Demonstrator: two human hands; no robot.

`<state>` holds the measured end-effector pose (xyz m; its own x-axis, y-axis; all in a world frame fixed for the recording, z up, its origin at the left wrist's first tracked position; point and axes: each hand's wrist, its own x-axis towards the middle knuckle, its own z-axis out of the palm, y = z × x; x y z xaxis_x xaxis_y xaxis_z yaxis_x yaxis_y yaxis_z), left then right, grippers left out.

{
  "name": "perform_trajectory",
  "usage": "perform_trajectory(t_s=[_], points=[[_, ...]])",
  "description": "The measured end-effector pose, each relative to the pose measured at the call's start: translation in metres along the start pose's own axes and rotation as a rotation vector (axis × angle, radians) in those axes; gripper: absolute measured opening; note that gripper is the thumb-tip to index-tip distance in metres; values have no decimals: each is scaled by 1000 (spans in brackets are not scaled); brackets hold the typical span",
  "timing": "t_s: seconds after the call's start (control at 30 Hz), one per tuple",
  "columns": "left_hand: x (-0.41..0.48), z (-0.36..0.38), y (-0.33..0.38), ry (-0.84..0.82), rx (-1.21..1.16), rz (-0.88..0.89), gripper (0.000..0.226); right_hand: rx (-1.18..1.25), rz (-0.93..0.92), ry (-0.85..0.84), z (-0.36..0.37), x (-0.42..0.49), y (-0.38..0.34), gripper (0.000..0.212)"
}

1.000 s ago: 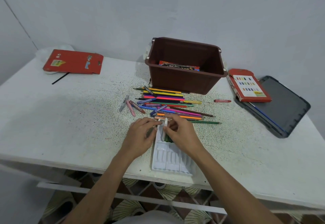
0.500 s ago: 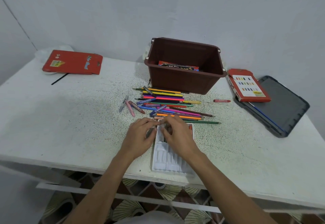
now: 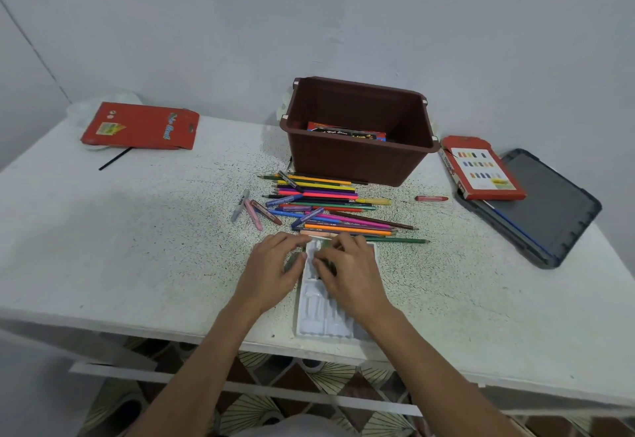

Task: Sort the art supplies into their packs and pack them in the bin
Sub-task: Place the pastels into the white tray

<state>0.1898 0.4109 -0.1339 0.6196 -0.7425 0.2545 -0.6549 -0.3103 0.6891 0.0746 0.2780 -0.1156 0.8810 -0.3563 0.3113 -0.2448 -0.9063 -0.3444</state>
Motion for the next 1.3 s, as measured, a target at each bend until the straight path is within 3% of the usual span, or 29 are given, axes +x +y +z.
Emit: perform_trajectory(t_s=[0.2,0.37,0.57,0.8,0.9,1.07,1.3], points=[[4,0,2,117,-94,-24,26,127,-27,16,-11,-11,9,24],[20,0,6,225,1,-100,25,91,6,58,-15,-17,25,29],[42,3,3,149,291,-151,33,92,3,41,-17,-25,36,39],[52,0,10,167,296,-181,22,271,61,5,-14,-38,41,46],[53,-5,16,171,160,-222,19,263,67,0,-14,-38,41,47],[49,-21,32,179,-467,-302,11,264,70,0,-14,-39,41,50],[33,-28,31,66,-559,-236,23,258,58,4,-14,-39,41,49]])
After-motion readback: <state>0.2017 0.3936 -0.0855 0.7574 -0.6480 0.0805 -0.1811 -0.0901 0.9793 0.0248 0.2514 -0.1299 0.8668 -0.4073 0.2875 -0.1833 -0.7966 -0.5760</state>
